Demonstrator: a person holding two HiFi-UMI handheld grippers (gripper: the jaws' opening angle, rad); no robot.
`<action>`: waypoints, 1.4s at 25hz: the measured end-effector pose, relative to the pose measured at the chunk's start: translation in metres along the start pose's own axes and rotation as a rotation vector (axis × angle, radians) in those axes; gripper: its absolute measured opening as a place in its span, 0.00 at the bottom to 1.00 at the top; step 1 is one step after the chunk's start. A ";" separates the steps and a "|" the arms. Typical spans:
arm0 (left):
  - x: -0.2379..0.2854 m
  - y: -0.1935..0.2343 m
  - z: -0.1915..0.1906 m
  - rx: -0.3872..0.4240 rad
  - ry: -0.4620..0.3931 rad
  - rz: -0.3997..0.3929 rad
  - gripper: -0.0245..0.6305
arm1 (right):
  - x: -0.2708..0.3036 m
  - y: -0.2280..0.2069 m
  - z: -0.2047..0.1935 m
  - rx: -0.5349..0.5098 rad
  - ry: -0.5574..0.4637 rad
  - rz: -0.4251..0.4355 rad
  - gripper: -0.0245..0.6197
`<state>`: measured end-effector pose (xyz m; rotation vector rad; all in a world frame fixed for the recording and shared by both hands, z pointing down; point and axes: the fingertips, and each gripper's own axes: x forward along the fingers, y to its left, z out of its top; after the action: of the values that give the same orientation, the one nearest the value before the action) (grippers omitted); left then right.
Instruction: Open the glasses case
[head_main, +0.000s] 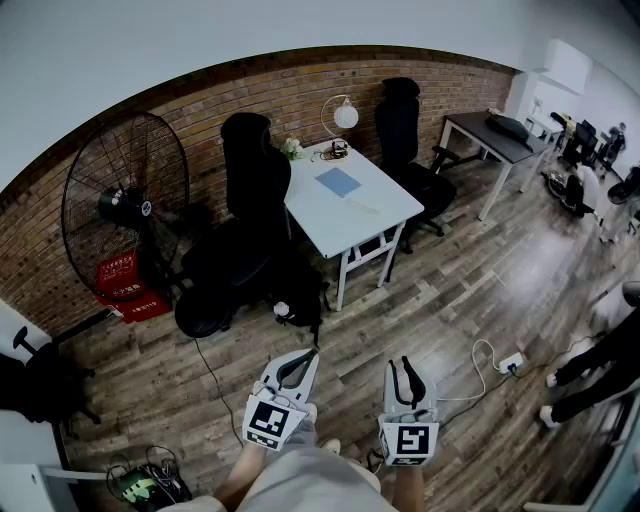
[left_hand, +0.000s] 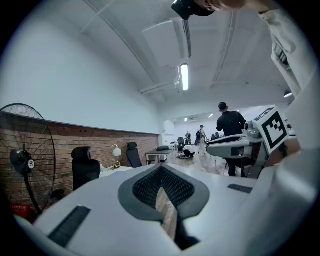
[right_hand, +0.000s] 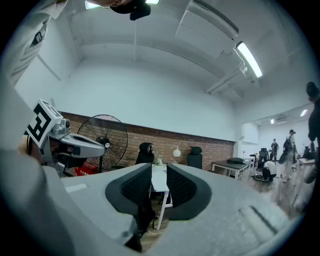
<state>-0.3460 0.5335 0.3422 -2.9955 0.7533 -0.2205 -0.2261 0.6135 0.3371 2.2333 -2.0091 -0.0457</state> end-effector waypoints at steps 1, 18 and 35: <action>0.000 -0.001 0.000 -0.002 0.000 -0.001 0.04 | -0.001 0.000 0.000 0.006 0.006 -0.003 0.16; 0.053 0.036 -0.015 -0.030 0.012 -0.040 0.04 | 0.067 -0.006 -0.017 0.071 0.039 -0.006 0.16; 0.140 0.132 -0.011 -0.048 0.021 -0.145 0.04 | 0.183 -0.018 -0.008 0.038 0.103 -0.082 0.16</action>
<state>-0.2877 0.3507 0.3601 -3.1011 0.5509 -0.2429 -0.1875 0.4344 0.3556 2.2906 -1.8810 0.0983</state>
